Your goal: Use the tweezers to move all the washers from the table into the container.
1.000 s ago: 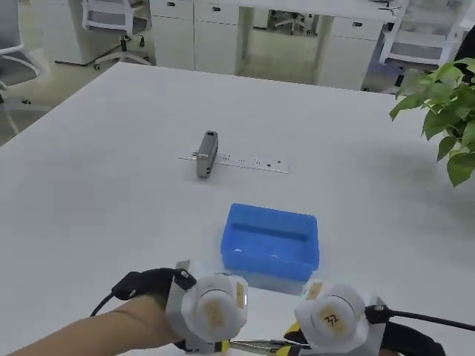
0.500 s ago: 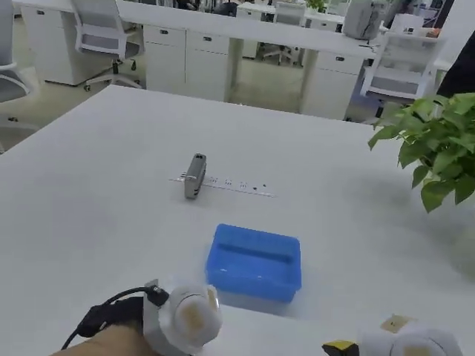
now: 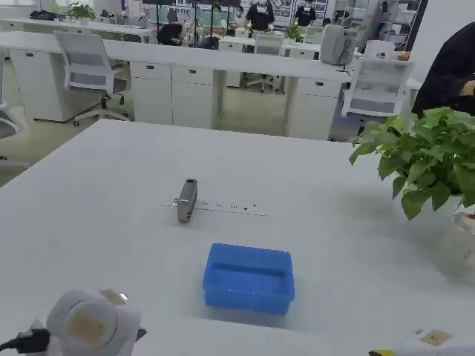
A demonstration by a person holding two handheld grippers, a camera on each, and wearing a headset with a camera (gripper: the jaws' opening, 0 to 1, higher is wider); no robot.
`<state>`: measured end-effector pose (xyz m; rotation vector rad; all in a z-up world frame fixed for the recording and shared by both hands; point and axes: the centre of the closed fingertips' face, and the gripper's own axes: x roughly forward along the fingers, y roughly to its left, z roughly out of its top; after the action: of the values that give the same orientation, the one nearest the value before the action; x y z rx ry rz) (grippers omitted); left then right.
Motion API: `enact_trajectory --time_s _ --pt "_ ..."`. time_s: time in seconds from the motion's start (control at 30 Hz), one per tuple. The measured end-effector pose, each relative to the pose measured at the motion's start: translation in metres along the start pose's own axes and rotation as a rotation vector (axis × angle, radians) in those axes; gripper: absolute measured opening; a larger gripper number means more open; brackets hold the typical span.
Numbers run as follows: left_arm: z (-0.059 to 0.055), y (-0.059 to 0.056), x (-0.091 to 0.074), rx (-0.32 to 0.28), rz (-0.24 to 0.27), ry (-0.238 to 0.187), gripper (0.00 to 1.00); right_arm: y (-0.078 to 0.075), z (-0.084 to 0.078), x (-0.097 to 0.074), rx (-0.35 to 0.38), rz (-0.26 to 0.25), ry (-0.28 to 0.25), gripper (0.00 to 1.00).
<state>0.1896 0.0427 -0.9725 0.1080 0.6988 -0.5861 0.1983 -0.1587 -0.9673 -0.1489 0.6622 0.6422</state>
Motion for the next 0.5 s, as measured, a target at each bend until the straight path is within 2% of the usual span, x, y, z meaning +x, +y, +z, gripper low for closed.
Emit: enact_trajectory --time_s 0.07,0.1,0.17,0.2,0.3,0.4,0.5 --pt "0.004 0.004 -0.009 -0.014 0.050 -0.041 0.88 -0.002 -0.001 -0.003 0.018 -0.009 -0.008 0.87" --pt "0.003 0.004 -0.012 -0.013 0.061 -0.044 0.92 -0.002 -0.002 -0.004 0.027 -0.013 -0.009 0.90" --pt "-0.003 0.006 -0.019 -0.008 0.098 -0.024 0.98 -0.005 -0.004 -0.006 0.047 -0.035 -0.019 0.95" --pt "-0.004 0.009 -0.021 0.003 0.133 -0.032 0.99 -0.005 -0.004 -0.007 0.059 -0.045 -0.030 0.97" --pt "-0.010 0.012 -0.027 0.004 0.183 -0.029 0.99 -0.005 -0.006 -0.008 0.085 -0.061 -0.037 0.99" --pt "-0.013 0.012 -0.033 0.009 0.213 -0.038 0.99 -0.004 -0.007 -0.009 0.075 -0.073 -0.039 0.99" --pt "-0.015 0.009 -0.035 0.005 0.215 -0.041 0.99 -0.005 -0.007 -0.011 0.069 -0.082 -0.045 0.99"
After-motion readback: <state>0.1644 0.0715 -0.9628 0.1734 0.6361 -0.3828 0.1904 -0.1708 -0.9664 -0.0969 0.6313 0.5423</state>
